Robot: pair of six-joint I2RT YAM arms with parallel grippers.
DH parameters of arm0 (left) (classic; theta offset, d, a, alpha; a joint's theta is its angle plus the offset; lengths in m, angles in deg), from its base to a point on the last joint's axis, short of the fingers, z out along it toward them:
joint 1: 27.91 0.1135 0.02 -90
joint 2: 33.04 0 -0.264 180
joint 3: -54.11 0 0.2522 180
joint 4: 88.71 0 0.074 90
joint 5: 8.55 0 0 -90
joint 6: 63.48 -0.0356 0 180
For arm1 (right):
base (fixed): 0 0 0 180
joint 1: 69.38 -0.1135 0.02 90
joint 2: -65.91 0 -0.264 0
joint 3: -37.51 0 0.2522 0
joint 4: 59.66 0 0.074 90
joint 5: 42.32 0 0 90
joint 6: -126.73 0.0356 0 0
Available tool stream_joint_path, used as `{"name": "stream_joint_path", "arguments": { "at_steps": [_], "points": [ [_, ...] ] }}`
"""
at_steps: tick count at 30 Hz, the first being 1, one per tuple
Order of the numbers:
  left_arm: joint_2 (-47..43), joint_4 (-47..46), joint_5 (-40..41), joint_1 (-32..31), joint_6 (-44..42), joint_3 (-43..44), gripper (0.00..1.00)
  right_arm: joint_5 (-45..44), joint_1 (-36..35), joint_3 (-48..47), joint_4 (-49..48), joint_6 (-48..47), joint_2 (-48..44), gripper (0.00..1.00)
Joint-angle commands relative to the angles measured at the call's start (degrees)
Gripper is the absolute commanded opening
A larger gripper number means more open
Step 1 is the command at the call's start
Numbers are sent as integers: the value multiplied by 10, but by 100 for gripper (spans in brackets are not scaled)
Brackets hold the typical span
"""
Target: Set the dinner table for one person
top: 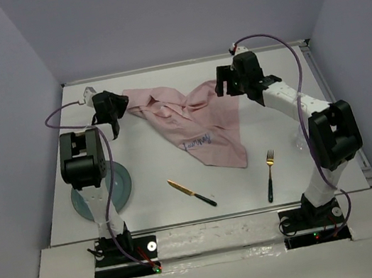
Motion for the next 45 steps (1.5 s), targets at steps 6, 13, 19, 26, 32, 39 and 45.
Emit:
{"name": "stream_joint_path", "arguments": {
  "at_steps": [6, 13, 19, 26, 32, 39, 45],
  "points": [
    [-51, -32, 63, 10, 26, -71, 52, 14, 4, -24, -6, -11, -2, 78],
    [-29, -58, 28, 10, 42, -58, 53, 45, 4, -32, -7, -8, 4, 74],
    [-19, -69, 5, 10, 50, -46, 53, 61, 4, -33, -15, -3, 17, 73],
    [2, -81, 1, 10, 58, -34, 40, 56, 4, -31, -17, -7, 19, 72],
    [15, -87, -4, 10, 65, -15, 39, 40, 10, -41, -16, -11, 23, 73],
    [15, -90, -4, 10, 53, -7, 7, 0, 44, -96, 12, -1, 75, 80],
    [-14, -129, -10, 10, 57, -40, 0, -51, 84, -161, 42, 16, 133, 81]
  ]
}}
